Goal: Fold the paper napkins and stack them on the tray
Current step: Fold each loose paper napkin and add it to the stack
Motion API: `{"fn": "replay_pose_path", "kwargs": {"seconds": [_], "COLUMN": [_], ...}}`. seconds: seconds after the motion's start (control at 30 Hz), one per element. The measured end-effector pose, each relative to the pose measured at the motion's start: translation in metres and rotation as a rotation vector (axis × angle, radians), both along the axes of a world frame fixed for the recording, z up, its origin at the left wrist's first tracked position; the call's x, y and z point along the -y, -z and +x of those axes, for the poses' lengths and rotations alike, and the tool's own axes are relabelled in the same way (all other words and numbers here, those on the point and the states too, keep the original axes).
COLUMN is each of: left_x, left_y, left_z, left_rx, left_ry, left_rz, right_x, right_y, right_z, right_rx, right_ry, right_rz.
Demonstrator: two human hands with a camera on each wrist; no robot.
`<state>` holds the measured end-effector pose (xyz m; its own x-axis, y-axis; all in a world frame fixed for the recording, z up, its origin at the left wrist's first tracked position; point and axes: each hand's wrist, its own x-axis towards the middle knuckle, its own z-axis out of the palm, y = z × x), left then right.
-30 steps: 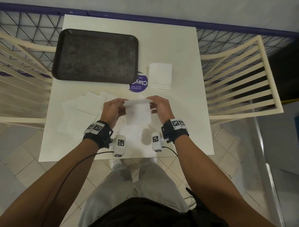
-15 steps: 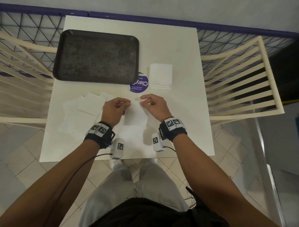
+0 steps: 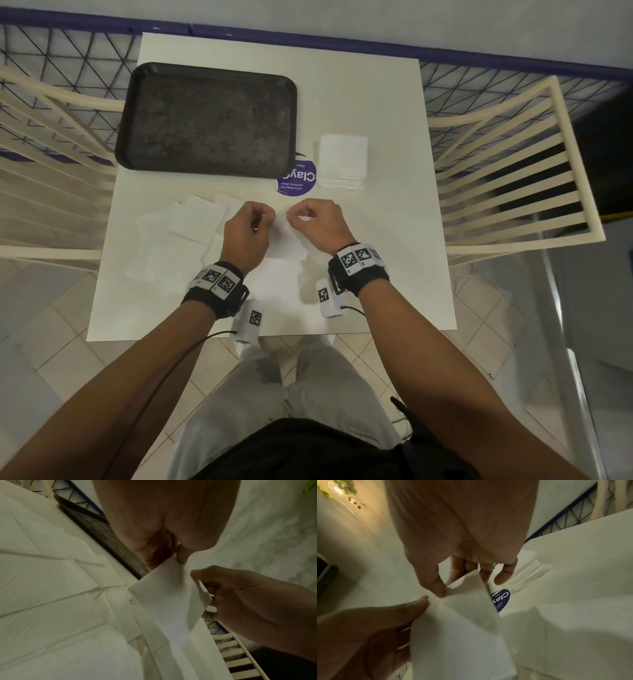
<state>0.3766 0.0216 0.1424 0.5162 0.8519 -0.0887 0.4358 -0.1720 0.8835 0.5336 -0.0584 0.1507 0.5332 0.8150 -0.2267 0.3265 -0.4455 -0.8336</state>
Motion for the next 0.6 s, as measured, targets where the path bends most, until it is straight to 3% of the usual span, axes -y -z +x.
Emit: {"fn": "replay_pose_path", "kwargs": {"seconds": [0.23,0.6], "left_x": [-0.002,0.001], "left_y": [0.004,0.005], "left_z": [-0.004,0.002], "left_rx": [0.026,0.003], "left_ry": [-0.027,-0.073], "left_rz": [0.029,0.031], "right_x": [0.012,0.01], "right_y": [-0.004,-0.001], "right_z": [0.023,0.01], "right_rx": [-0.136,-0.205], "right_ry": [0.039,0.166], "right_rz": [0.02,0.014]}}
